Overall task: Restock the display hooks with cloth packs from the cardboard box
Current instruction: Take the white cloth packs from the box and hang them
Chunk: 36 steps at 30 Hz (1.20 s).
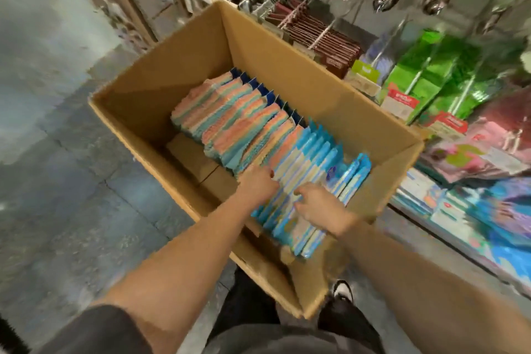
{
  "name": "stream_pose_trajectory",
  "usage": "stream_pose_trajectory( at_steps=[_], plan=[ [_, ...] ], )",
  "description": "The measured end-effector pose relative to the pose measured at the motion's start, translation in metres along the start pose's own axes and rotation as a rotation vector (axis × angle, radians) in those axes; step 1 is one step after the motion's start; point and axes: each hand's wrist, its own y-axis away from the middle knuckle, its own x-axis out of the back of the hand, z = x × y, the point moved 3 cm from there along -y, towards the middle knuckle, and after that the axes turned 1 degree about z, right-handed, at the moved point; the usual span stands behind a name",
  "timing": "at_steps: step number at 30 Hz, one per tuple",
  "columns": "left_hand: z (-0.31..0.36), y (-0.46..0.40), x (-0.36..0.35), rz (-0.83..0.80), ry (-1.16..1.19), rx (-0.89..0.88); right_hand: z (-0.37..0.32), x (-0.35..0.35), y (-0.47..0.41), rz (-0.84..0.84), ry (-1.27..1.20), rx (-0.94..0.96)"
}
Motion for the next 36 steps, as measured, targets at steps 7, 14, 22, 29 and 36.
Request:
stream_pose_trajectory(
  at_steps=[7, 14, 22, 29, 36],
  plan=[
    [-0.021, -0.065, -0.038, -0.253, -0.112, -0.023, 0.005, -0.032, -0.044, -0.155, 0.025, -0.183],
    [-0.020, -0.087, -0.064, -0.210, -0.119, 0.068, 0.007, -0.051, -0.050, -0.122, 0.165, -0.230],
    [-0.019, -0.091, -0.074, -0.208, -0.087, 0.044, 0.007, -0.058, -0.045, -0.097, 0.302, -0.307],
    [-0.013, -0.087, -0.083, -0.202, -0.098, 0.101, 0.011, -0.064, -0.034, -0.067, 0.352, -0.405],
    [-0.005, -0.071, -0.061, -0.162, -0.051, 0.063, 0.011, -0.061, -0.027, -0.097, 0.293, -0.432]
  ],
)
